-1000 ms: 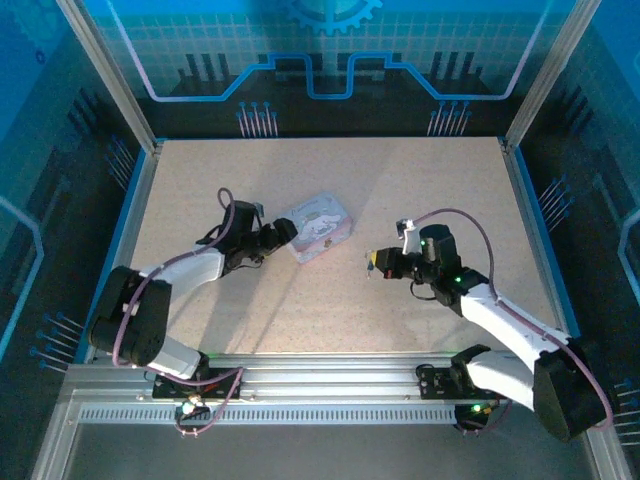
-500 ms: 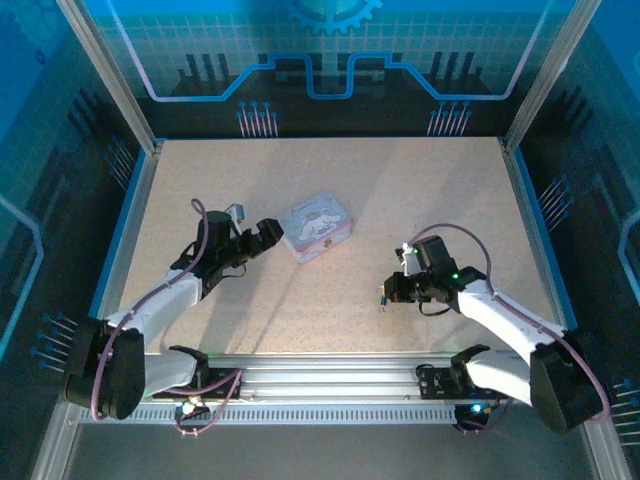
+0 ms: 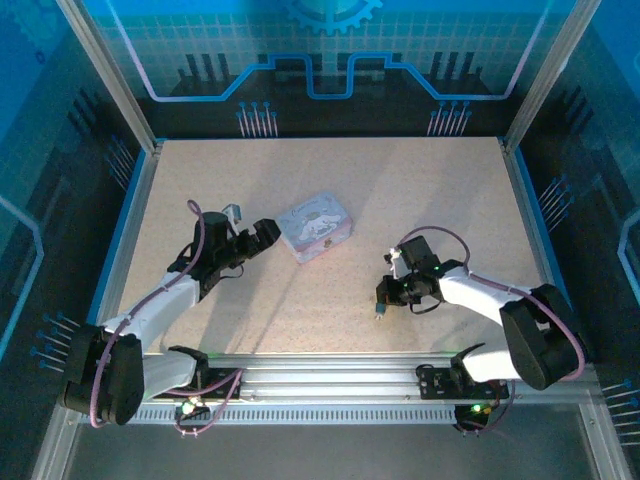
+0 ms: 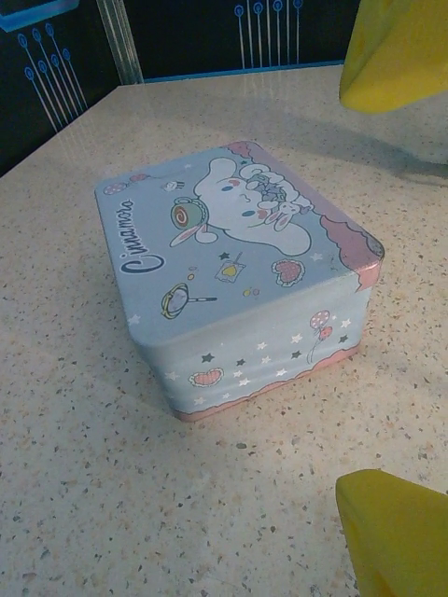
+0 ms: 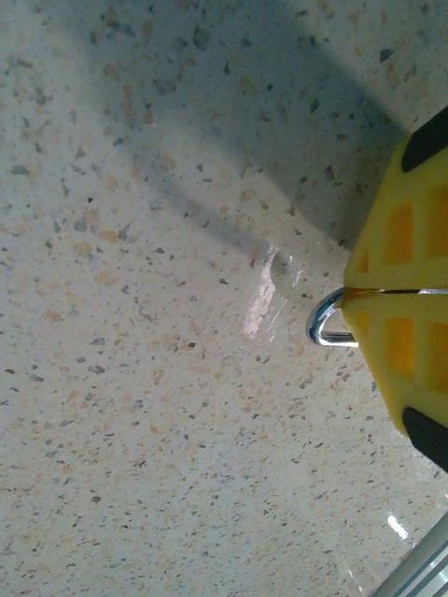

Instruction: Unlock a padlock with a key

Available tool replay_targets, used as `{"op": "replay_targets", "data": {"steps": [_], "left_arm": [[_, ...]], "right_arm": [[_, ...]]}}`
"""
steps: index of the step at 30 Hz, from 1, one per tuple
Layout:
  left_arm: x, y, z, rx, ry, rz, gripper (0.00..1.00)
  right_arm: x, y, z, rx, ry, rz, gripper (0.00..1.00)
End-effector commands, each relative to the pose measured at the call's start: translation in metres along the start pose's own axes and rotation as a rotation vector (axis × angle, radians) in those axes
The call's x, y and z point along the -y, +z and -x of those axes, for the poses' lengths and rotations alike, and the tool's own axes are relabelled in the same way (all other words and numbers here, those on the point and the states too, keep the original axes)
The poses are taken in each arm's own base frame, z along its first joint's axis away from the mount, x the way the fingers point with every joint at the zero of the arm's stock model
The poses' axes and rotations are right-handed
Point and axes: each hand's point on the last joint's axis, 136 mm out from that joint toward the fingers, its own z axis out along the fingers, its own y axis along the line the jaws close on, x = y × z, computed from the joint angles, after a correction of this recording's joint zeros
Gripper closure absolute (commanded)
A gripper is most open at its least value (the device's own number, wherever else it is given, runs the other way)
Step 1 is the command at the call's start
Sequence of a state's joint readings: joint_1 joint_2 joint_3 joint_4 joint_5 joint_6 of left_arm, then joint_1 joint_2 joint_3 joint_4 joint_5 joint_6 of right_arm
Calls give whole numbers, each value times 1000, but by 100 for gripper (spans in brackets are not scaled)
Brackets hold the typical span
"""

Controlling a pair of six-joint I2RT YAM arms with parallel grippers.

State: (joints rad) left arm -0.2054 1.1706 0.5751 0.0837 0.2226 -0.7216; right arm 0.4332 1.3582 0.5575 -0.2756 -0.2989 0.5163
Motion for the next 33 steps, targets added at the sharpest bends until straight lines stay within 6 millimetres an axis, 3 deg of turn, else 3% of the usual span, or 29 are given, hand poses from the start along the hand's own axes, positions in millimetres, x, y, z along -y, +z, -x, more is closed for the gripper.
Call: {"op": "replay_targets", "data": {"steps": [1, 9, 19, 26, 33], "left_arm": [[2, -5, 4, 5, 26, -2, 1], [18, -15, 16, 31, 37, -25, 1], [41, -48, 42, 146, 96, -39, 1], [31, -89, 64, 346, 168, 52, 1], [10, -117, 77, 507, 227, 158, 1]], "right_arm": [[-12, -4, 10, 33, -23, 32, 88], [-19, -35, 32, 144, -74, -3, 74], [-28, -110, 84, 394, -183, -63, 61], [-12, -170, 110, 636, -206, -165, 43], [18, -191, 120, 794, -157, -229, 20]]}}
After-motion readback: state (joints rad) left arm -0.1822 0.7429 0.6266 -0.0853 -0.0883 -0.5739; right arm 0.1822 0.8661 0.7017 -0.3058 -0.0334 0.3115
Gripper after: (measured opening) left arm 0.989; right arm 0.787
